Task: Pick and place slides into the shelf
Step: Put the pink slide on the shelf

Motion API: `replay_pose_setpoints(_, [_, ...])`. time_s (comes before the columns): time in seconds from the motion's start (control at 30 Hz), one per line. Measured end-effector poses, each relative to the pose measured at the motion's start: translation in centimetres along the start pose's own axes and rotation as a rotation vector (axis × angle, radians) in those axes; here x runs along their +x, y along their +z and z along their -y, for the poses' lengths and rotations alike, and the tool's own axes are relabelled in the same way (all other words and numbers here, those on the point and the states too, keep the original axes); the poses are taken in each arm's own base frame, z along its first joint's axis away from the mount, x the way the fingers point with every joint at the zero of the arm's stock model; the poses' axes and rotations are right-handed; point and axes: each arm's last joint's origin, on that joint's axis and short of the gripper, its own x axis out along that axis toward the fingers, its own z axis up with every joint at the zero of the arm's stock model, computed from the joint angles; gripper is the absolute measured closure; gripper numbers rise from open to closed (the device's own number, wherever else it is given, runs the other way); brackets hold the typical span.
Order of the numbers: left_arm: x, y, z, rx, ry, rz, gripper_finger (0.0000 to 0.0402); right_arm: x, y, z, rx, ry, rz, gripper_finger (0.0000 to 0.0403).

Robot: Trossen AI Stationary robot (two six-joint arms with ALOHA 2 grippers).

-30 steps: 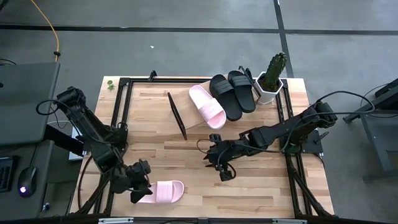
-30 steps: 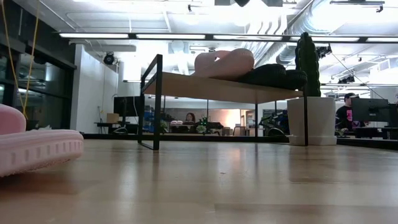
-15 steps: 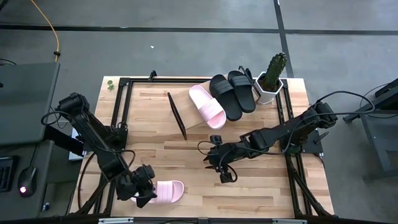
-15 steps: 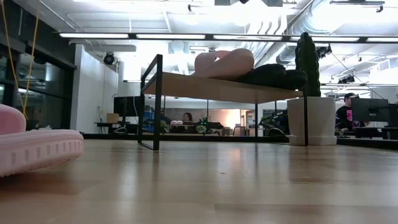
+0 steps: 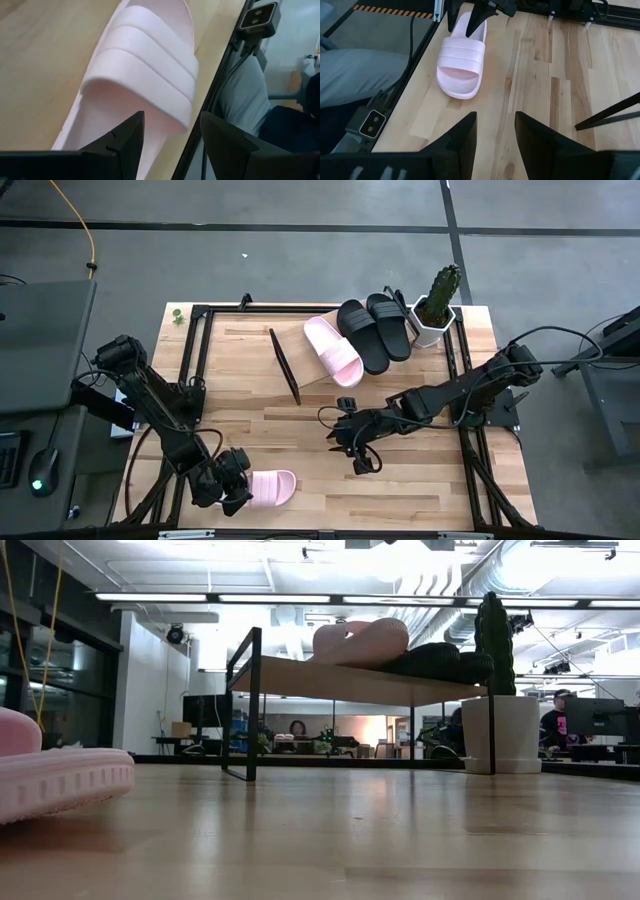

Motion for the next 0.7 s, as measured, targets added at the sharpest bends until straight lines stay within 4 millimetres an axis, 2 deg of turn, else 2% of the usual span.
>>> replay_pose_setpoints(0.4, [0.0, 0.1, 0.0, -0.001, 0.004, 0.014, 0.0218, 0.0, 0.0, -0.4, 0.014, 0.010, 0.006, 0.0279])
replay_pose_setpoints(0.7, [1.8, -0.5, 0.3, -0.006, -0.025, 0.004, 0.0218, -0.1, 0.1, -0.9, 0.002, 0.020, 0.013, 0.0279])
